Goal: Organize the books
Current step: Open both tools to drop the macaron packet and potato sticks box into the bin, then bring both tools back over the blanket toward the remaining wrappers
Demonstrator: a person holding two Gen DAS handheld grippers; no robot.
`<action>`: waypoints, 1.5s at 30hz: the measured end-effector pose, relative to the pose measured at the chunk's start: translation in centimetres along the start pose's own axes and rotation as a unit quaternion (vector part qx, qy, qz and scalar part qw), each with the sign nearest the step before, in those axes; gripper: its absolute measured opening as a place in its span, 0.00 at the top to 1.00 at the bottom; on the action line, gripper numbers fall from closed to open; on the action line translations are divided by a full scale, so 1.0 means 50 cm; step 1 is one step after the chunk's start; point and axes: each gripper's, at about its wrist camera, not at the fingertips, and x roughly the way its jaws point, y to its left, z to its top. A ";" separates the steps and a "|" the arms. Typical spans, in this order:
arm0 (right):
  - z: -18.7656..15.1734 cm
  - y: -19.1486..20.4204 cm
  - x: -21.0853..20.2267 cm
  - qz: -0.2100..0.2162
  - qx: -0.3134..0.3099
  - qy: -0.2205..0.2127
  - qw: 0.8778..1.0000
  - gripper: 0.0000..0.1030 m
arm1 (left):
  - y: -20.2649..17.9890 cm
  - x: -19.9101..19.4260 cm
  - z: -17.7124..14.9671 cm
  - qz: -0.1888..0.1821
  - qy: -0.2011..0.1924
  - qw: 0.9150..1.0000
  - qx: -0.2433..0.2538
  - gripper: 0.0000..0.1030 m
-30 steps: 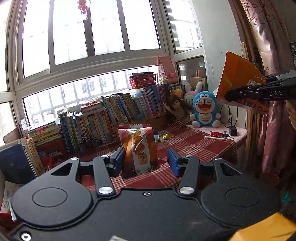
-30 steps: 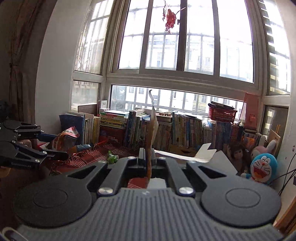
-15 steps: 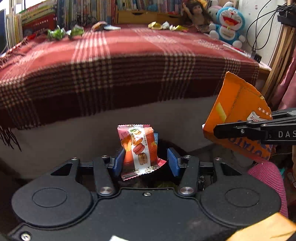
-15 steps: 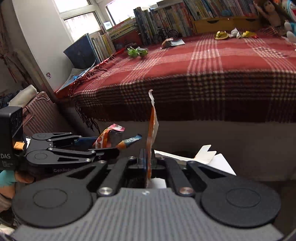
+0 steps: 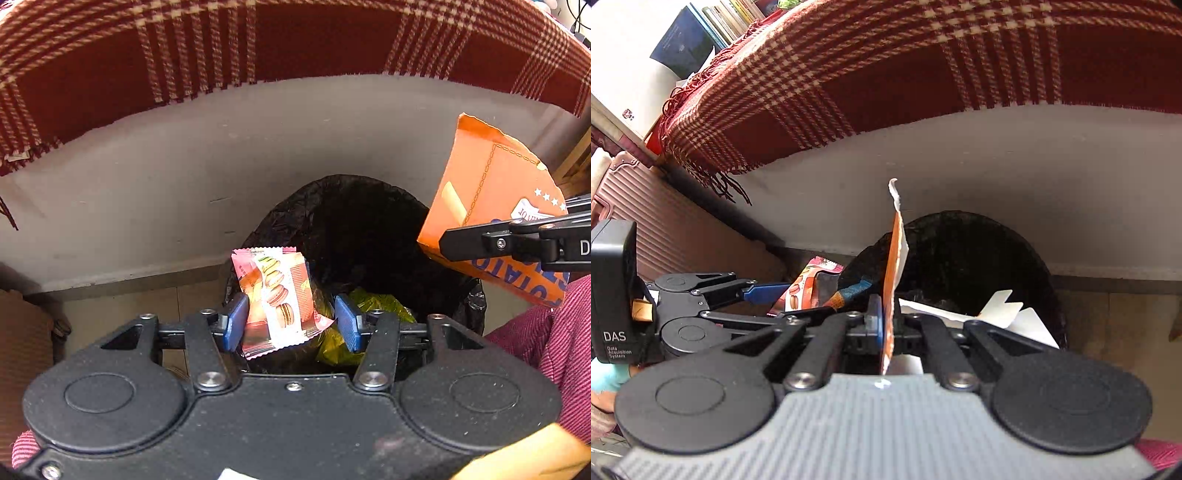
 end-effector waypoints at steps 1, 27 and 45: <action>0.004 0.001 0.007 -0.001 0.000 0.003 1.000 0.95 | -0.002 0.000 0.001 0.000 0.002 1.000 0.001 0.52; 0.027 -0.011 0.054 -0.018 0.014 0.023 0.999 0.56 | -0.005 0.043 0.012 -0.005 0.046 0.999 -0.009 0.24; 0.094 0.093 -0.249 -0.038 -0.051 -0.142 0.988 0.42 | -0.001 -0.251 0.091 0.009 -0.112 0.994 -0.005 0.18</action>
